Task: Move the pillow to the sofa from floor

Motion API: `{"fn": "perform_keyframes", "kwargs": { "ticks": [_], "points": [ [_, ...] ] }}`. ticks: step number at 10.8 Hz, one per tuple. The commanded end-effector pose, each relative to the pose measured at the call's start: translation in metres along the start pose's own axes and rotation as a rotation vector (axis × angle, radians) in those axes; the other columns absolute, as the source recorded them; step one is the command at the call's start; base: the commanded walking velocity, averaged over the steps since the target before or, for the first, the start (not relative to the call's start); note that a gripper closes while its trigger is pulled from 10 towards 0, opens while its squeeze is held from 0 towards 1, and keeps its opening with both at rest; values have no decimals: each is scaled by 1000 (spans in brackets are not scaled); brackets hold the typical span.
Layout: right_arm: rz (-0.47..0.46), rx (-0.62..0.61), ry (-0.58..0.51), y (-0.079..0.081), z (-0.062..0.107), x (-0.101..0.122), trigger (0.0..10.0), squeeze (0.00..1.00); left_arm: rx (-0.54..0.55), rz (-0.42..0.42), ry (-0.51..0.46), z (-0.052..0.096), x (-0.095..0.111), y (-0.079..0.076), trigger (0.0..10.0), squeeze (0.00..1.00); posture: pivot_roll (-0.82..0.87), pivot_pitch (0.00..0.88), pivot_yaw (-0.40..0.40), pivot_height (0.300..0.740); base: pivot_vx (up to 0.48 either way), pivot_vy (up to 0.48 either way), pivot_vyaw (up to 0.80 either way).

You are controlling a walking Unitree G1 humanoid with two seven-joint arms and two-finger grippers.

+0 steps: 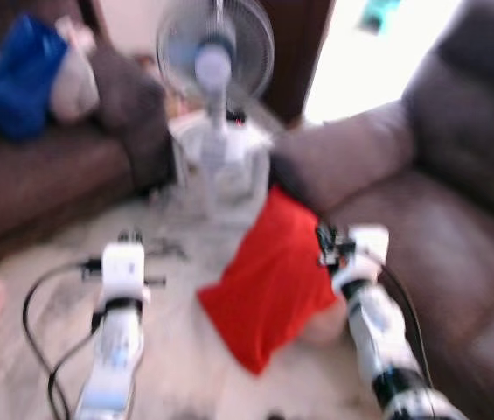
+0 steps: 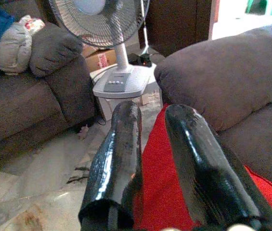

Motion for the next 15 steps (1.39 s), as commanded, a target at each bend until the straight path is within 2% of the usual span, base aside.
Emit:
{"fn": "perform_keyframes", "kwargs": {
  "ticks": [1,4,10,12,15],
  "points": [
    [0,-1,19,-2,0,-3,10000,0,-13,-3,14,1,-2,-3,10000,0,99,121,-41,740,0,0,0],
    [-1,8,31,1,-2,-5,10000,0,-42,22,34,2,-5,-8,10000,0,98,120,-44,740,0,0,0],
    [12,31,32,6,-5,-4,10000,0,-27,18,39,0,-7,-4,10000,0,98,120,-50,740,381,0,0],
    [12,39,44,10,-7,-6,10000,0,-29,18,34,-3,-5,-3,10000,0,108,119,-41,740,398,0,-716],
    [14,45,33,13,-8,-4,10000,0,-28,11,26,-5,-4,-2,10000,0,118,117,-41,740,399,0,0]
  ]
}}
Point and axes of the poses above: a point about 5 cm out from each wrist's last joint towards the gripper, its own z axis pointing back from the gripper into the wrist, its own x axis along the axis of the wrist's last joint, y = z × x, the point moved 6 cm from there along -z, pointing out of the wrist towards the gripper, and after that the axes turned 9 degrees about -z, right-handed, at the moved point
